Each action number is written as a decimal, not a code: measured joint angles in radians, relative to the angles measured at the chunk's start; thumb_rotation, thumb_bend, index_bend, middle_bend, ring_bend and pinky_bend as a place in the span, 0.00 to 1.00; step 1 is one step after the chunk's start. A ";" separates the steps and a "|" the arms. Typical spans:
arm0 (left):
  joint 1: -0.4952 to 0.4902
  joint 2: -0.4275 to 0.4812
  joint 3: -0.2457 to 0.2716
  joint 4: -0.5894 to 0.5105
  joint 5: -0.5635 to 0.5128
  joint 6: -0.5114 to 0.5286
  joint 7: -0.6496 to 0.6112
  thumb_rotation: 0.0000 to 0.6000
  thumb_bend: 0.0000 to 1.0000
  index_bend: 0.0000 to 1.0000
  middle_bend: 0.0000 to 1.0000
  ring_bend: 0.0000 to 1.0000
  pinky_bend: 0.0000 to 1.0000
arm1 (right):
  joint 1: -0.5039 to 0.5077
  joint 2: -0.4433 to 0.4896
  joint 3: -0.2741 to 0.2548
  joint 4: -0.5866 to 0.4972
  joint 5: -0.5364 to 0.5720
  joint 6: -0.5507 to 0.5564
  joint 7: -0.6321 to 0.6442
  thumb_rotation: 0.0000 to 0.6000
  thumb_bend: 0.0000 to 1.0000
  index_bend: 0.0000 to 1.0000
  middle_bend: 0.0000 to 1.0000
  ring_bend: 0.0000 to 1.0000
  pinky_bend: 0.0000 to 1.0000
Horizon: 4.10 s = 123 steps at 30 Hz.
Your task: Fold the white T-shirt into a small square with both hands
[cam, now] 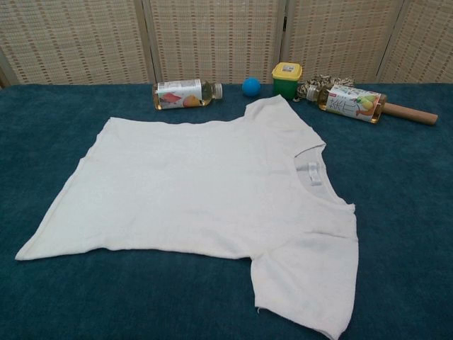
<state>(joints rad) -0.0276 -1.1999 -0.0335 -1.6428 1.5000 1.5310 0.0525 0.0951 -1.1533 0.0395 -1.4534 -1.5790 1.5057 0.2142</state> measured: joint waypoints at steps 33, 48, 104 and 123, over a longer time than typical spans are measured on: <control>-0.209 -0.100 0.082 0.195 0.298 -0.174 -0.098 1.00 0.26 0.41 0.89 0.83 0.99 | -0.024 0.030 0.013 -0.022 -0.012 0.065 -0.004 1.00 0.27 0.35 0.42 0.36 0.42; -0.270 -0.240 0.075 0.310 0.182 -0.318 -0.006 1.00 0.26 0.43 0.91 0.85 0.99 | -0.023 0.034 0.013 -0.025 -0.004 0.055 -0.007 1.00 0.27 0.35 0.42 0.36 0.42; -0.329 -0.345 0.073 0.415 0.086 -0.336 -0.078 1.00 0.55 0.62 0.93 0.87 0.99 | -0.010 0.015 -0.009 -0.012 -0.036 0.019 -0.012 1.00 0.27 0.35 0.43 0.37 0.42; -0.328 -0.318 0.081 0.343 0.059 -0.343 -0.075 1.00 0.55 0.62 0.93 0.87 0.99 | 0.170 -0.205 -0.094 0.115 -0.295 -0.143 -0.190 1.00 0.27 0.42 0.82 0.86 0.93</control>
<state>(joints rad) -0.3557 -1.5183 0.0478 -1.2995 1.5595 1.1878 -0.0228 0.2653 -1.3588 -0.0541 -1.3379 -1.8741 1.3625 0.0243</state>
